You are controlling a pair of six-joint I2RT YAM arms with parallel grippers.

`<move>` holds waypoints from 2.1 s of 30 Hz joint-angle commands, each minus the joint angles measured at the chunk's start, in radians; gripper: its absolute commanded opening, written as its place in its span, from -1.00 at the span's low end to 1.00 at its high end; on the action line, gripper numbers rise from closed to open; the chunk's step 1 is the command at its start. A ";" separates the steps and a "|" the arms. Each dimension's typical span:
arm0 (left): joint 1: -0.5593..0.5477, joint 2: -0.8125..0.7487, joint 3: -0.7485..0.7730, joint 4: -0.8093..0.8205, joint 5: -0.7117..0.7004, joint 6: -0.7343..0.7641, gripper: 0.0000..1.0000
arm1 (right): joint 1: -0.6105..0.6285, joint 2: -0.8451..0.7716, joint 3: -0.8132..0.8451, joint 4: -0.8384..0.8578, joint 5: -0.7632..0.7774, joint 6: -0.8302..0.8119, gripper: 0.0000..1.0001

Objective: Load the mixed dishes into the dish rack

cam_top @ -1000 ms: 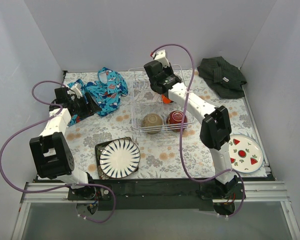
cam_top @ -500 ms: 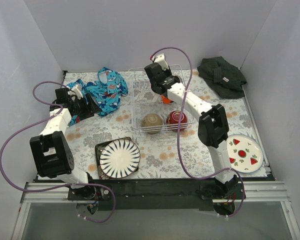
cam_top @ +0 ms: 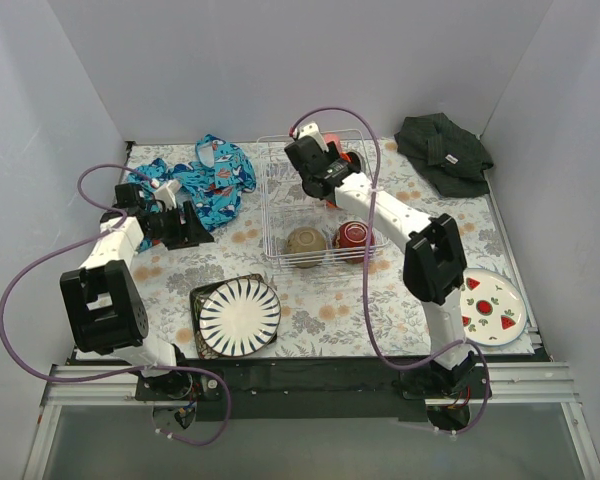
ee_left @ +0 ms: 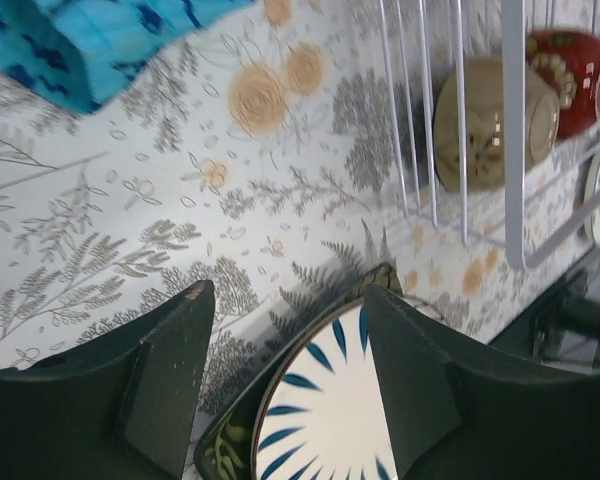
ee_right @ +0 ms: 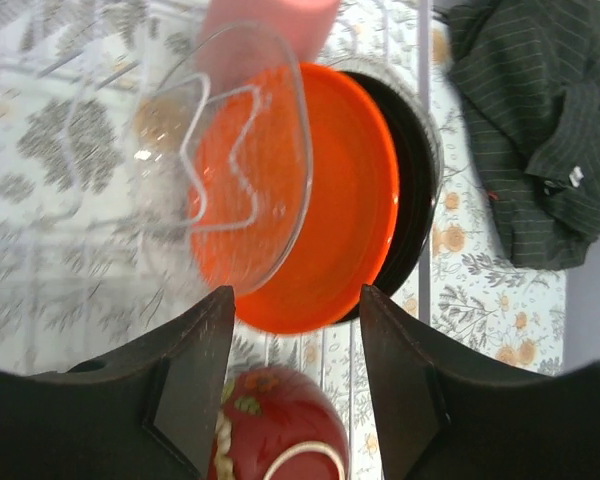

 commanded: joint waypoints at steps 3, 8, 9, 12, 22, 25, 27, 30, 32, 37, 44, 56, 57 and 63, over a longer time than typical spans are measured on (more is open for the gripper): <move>-0.015 0.070 0.016 -0.289 0.135 0.368 0.12 | 0.026 -0.248 -0.113 -0.015 -0.386 -0.031 0.15; -0.038 0.081 -0.021 -0.391 0.102 0.512 -0.12 | 0.026 -0.363 -0.257 -0.018 -0.649 -0.040 0.21; -0.043 0.081 -0.023 -0.409 0.107 0.555 -0.14 | 0.026 -0.377 -0.274 -0.018 -0.669 -0.037 0.22; -0.056 0.076 -0.043 -0.433 0.087 0.578 -0.17 | 0.026 -0.419 -0.340 -0.017 -0.683 -0.042 0.22; -0.084 0.001 -0.124 -0.435 -0.020 0.617 -0.20 | 0.026 -0.491 -0.447 -0.009 -0.717 -0.048 0.22; -0.087 -0.007 -0.156 -0.435 -0.066 0.632 -0.19 | 0.026 -0.512 -0.481 -0.008 -0.731 -0.048 0.22; -0.089 -0.013 -0.174 -0.421 -0.091 0.635 -0.18 | 0.026 -0.529 -0.499 -0.006 -0.734 -0.046 0.22; -0.099 -0.004 -0.191 -0.403 -0.097 0.625 -0.17 | 0.026 -0.554 -0.532 -0.005 -0.751 -0.046 0.22; -0.107 0.010 -0.194 -0.387 -0.094 0.614 -0.17 | 0.026 -0.572 -0.555 -0.003 -0.758 -0.046 0.22; -0.124 -0.006 -0.142 -0.412 -0.065 0.595 -0.19 | 0.026 -0.614 -0.596 -0.003 -0.761 -0.083 0.22; -0.125 -0.119 -0.087 -0.466 -0.155 0.582 -0.16 | 0.026 -0.675 -0.668 0.005 -0.760 -0.092 0.22; -0.127 -0.011 -0.138 -0.378 -0.237 0.537 -0.12 | 0.026 -0.718 -0.690 0.011 -0.780 -0.102 0.50; -0.132 -0.004 -0.139 -0.376 -0.234 0.536 -0.13 | 0.026 -0.723 -0.691 0.015 -0.775 -0.103 0.50; -0.188 0.067 -0.162 -0.364 -0.191 0.533 -0.21 | 0.026 -0.749 -0.730 0.026 -0.755 -0.128 0.50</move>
